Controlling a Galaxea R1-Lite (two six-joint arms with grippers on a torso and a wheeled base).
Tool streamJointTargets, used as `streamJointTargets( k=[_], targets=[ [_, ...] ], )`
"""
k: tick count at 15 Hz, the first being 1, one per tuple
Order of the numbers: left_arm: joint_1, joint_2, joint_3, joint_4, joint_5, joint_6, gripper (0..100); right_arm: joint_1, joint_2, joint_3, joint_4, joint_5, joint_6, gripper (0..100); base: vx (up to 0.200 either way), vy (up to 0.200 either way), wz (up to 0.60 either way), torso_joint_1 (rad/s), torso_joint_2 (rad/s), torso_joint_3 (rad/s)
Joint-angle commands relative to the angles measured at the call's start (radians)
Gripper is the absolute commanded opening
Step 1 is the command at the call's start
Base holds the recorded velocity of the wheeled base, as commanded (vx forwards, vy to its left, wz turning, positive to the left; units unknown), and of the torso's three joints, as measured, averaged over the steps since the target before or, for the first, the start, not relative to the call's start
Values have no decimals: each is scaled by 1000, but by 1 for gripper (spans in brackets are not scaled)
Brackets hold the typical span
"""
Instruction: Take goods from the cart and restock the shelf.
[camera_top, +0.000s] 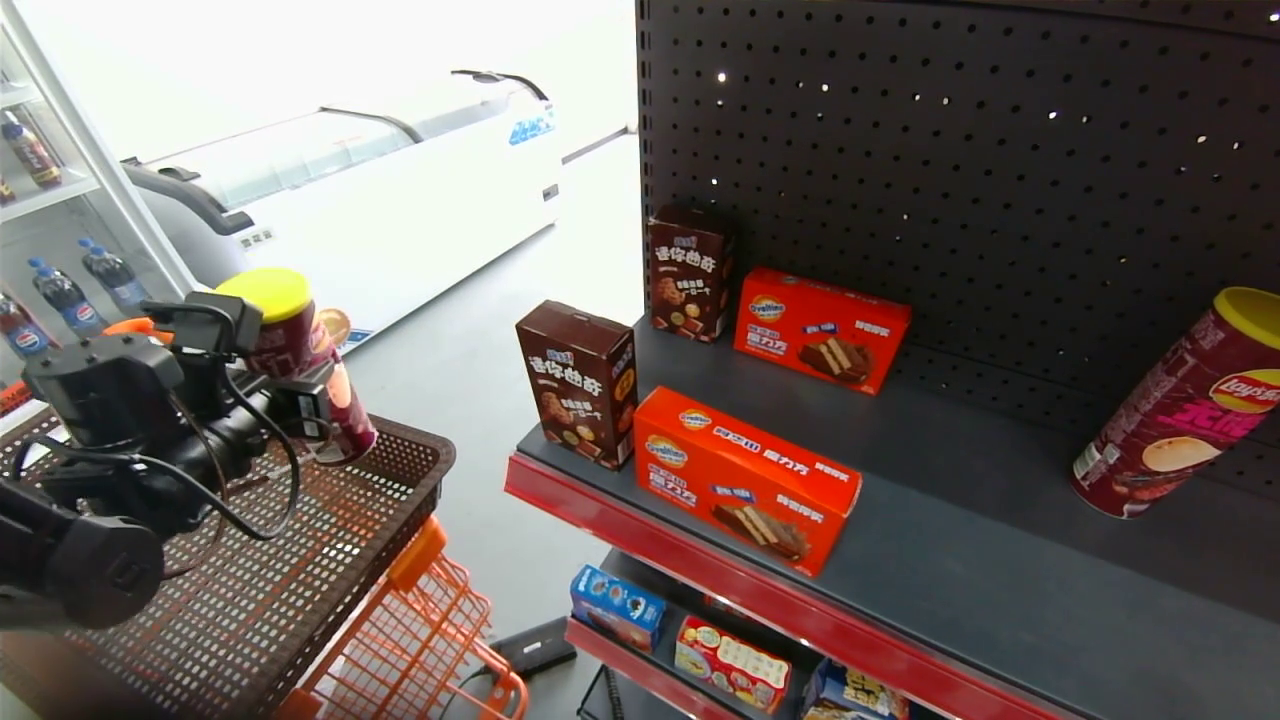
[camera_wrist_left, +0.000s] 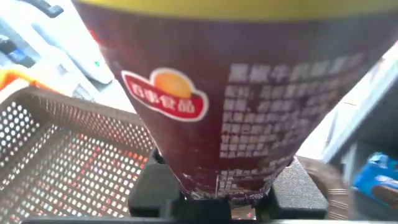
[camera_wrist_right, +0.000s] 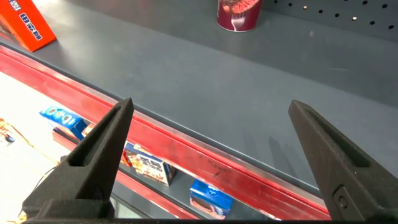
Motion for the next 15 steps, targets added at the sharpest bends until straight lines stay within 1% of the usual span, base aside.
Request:
streamJointTargets(
  k=[1,2,3,4,5,6,7,8,9,10,11,12,13,14,15],
  targets=[
    [-6,-195,-26,113,-58,-1,0,0,0,0,0,0,0,100,0,0,0,0,0,0],
    [-9,-231,-28,123,-87,-2,0,0,0,0,0,0,0,100,0,0,0,0,0,0],
    [-29,-249,-26,150,-108,-13,0,0,0,0,0,0,2,100,0,0,0,0,0,0],
    [-63,-284,-25,175,-110,-31,0,0,0,0,0,0,0,100,0,0,0,0,0,0],
    [-113,-326,-37,228,-108,-54,0,0,0,0,0,0,0,100,0,0,0,0,0,0],
    [-122,-335,-43,251,-108,-62,0,0,0,0,0,0,0,100,0,0,0,0,0,0],
    [-139,-375,-49,319,-111,-79,0,0,1,0,0,0,0,100,0,0,0,0,0,0],
    [-153,-401,-39,331,-111,-79,0,0,0,0,0,0,0,100,0,0,0,0,0,0],
    [-198,-424,30,330,-113,-79,0,0,0,0,0,0,0,100,0,0,0,0,0,0],
    [-239,-442,75,330,-113,-77,0,0,1,0,0,0,0,100,0,0,0,0,0,0],
    [-274,-459,87,330,-113,-79,0,0,0,0,0,0,0,100,0,0,0,0,0,0],
    [-294,-464,90,331,-113,-79,0,0,0,0,0,0,0,100,0,0,0,0,0,0],
    [-326,-476,96,339,-115,-80,0,0,0,0,0,0,2,100,0,0,0,0,0,0],
    [-360,-482,107,340,-127,-83,0,0,0,0,0,0,0,100,0,0,0,0,0,0],
    [-366,-482,116,340,-174,-86,0,0,1,0,0,0,0,100,0,0,0,0,0,0]
  ],
)
